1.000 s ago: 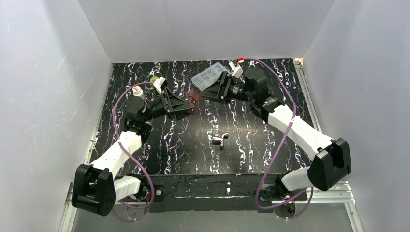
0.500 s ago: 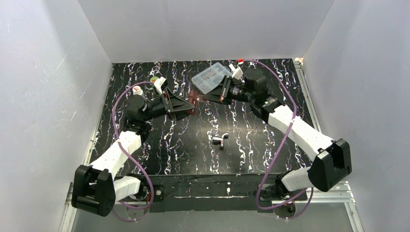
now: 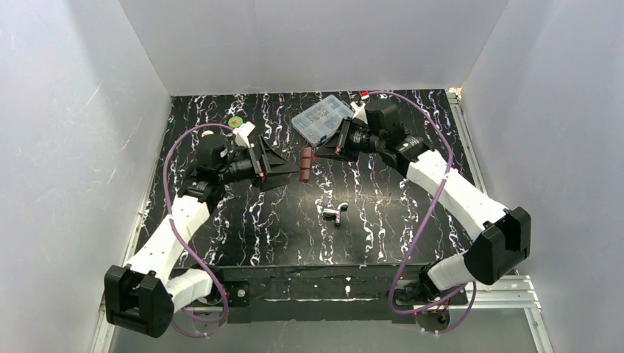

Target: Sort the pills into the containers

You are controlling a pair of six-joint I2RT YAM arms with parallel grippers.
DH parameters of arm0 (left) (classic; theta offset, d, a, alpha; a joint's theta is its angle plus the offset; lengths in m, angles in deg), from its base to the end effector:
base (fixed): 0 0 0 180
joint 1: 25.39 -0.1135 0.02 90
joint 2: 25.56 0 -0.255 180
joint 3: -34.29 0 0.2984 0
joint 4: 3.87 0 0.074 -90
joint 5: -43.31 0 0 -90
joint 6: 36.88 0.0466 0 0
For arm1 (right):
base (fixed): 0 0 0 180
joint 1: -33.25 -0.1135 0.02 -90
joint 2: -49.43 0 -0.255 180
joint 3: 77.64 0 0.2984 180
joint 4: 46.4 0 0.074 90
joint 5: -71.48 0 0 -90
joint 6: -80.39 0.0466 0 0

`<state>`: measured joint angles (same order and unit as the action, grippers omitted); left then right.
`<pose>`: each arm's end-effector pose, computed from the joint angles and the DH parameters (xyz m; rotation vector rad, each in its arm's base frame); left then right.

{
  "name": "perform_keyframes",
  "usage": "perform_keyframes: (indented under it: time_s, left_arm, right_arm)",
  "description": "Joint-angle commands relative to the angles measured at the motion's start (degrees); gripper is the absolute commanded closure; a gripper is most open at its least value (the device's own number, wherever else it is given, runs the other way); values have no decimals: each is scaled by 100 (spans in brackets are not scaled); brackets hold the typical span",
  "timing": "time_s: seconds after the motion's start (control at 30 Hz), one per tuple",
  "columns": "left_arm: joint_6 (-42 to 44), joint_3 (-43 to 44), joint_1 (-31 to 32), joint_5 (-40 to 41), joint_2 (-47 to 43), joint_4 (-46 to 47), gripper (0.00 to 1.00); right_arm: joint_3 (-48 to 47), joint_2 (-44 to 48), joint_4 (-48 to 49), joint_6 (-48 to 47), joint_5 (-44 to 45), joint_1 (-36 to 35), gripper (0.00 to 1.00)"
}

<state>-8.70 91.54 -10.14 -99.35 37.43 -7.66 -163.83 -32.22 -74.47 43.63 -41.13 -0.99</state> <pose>0.2816 -0.1152 0.2939 -0.0200 2.0280 -1.7103 0.3104 0.2330 0.3427 0.0790 2.2223 1.3173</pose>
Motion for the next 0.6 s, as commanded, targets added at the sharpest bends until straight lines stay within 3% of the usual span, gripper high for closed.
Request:
perform_keyframes:
  time_s: [0.0,0.17,0.4,0.57]
  left_arm:
    - [1708,567,-25,798,-137,-2534,7]
    - [2256,848,18,1170,-49,-3131,11]
    - [2771,1135,290,1785,231,-3696,16]
    - [2822,1042,336,1875,322,-3699,17]
  right_arm:
    - [-666,-329,-1387,-517,655,-28,99]
    - [-1650,-1122,-2972,-1119,1718,-289,99]
    - [-2188,-1792,-3469,-1245,2480,-579,99]
    - [-1938,-2135,-2974,-1210,2304,-588,99]
